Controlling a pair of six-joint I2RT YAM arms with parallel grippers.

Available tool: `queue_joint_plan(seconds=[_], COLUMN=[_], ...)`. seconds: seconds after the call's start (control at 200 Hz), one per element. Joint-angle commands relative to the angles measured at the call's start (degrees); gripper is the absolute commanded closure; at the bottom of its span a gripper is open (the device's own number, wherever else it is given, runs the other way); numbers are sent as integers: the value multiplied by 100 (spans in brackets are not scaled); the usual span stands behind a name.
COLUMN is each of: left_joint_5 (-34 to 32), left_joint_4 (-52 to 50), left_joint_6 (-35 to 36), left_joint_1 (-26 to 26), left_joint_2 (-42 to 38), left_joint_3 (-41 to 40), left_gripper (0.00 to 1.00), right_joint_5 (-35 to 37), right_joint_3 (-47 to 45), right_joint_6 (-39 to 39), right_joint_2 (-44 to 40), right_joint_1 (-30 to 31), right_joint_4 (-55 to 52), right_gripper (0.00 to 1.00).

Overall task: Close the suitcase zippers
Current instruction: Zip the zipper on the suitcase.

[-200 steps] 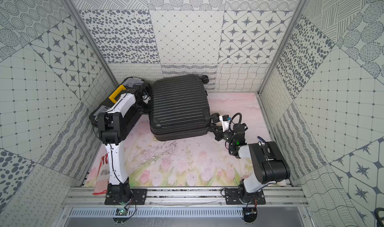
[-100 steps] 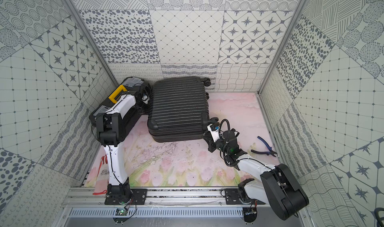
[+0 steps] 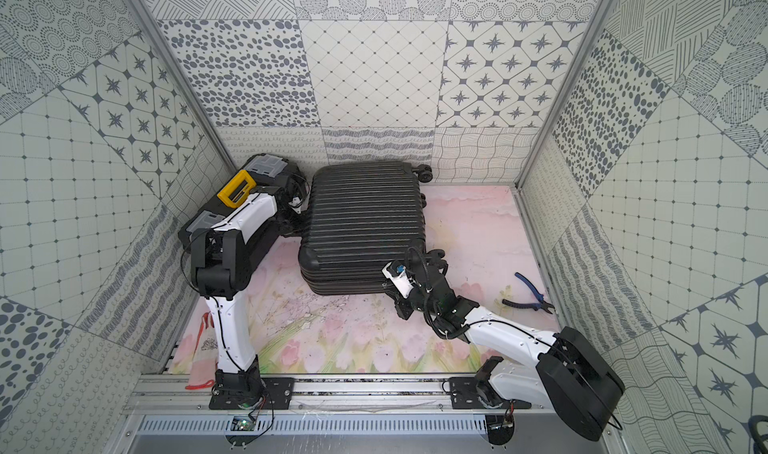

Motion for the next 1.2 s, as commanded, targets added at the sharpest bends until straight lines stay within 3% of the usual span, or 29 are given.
queue_joint_plan(seconds=[0.0, 0.215, 0.48, 0.765, 0.93, 1.196], left_joint_5=[26, 107, 368, 463, 375, 294], left_joint_4=[-100, 294, 1347, 2273, 2754, 3335], left_joint_6=[-1492, -2180, -3541, -4831, -5604, -6427], left_joint_1=[-366, -643, -1215, -1945, -2417, -2868], left_joint_2=[-340, -931, -2008, -2730, -3139, -3789], left_joint_3=[-399, -1144, -2673, -3706, -4156, -4873], left_gripper=[100, 100, 100, 100, 100, 100], right_joint_5=[-457, -394, -171, 504, 949, 1578], right_joint_3=[330, 736, 1259, 1748, 1946, 1730], right_joint_6=[43, 286, 358, 422, 1068, 2552], right_joint_2=[169, 514, 923, 1368, 1495, 896], right_joint_1=[306, 867, 1471, 2119, 2228, 2208], right_joint_4=[419, 506, 357, 11, 32, 329], right_gripper=[100, 100, 100, 100, 100, 100])
